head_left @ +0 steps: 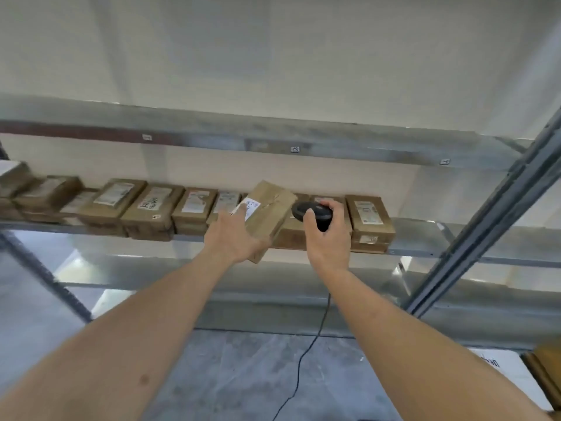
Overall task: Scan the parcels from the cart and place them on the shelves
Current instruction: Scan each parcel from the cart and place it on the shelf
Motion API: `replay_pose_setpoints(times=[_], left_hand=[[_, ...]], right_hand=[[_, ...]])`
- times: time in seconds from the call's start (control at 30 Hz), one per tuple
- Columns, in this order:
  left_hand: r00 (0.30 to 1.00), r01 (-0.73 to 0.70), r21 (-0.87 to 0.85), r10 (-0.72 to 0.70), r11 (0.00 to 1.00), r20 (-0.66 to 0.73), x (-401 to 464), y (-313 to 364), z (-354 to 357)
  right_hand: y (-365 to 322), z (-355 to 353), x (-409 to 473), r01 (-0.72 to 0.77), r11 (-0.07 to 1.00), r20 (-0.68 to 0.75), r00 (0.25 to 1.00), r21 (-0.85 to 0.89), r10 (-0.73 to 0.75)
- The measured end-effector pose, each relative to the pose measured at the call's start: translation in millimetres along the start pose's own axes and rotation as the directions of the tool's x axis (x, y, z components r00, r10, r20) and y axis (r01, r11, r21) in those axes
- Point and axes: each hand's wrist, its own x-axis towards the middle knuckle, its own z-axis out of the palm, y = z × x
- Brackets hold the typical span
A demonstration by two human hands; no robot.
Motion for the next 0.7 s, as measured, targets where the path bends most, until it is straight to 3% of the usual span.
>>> replay_pose_setpoints(times=[0.2,0.7], left_hand=[[0.990,0.122,-0.022,-0.123,0.992,-0.071,5,-88,-43],[0.966,0.226,-0.049,-0.230,0.973,-0.120,62,-346,-165]], right_hand=[[-34,91,-23,0.005,1.000,0.082,0.997,0.024,-0.007],[-127,348,-96,0.069,0.998,0.181,0.981,-0.014,-0.065]])
